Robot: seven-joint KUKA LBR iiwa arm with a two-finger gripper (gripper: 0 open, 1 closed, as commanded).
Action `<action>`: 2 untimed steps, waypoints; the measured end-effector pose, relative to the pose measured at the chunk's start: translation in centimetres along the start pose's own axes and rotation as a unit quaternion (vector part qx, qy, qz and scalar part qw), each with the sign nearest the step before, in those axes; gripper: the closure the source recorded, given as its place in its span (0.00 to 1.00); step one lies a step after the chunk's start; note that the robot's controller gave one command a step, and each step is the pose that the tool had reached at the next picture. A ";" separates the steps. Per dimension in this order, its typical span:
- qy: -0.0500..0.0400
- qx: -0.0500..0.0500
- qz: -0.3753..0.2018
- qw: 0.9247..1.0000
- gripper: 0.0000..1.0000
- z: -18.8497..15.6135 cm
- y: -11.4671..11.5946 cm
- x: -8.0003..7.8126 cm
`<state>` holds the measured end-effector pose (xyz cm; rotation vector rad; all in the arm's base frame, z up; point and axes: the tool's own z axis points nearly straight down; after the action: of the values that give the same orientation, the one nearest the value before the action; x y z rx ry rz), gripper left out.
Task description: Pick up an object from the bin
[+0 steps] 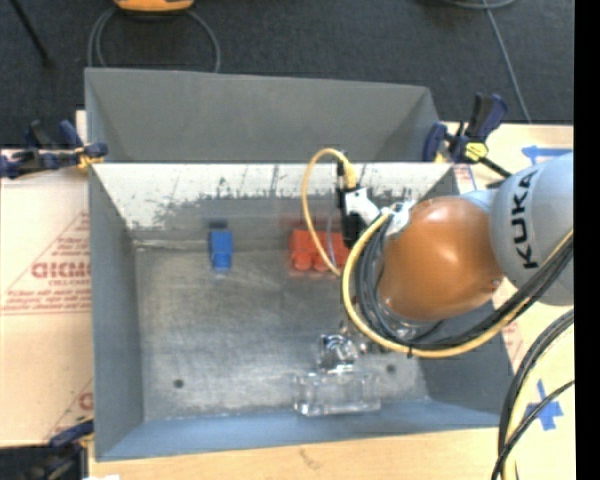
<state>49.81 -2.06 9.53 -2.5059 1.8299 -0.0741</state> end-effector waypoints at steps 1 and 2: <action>-0.010 -0.026 -0.072 0.997 0.00 -3.6 -0.8 -0.8; -0.008 -0.029 0.064 0.997 0.00 0.4 -3.5 -0.9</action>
Offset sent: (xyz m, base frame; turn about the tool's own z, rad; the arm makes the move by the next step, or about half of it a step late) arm 0.0010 0.0102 0.0351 -0.1458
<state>52.92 -0.10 9.36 -2.4096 2.0100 0.0018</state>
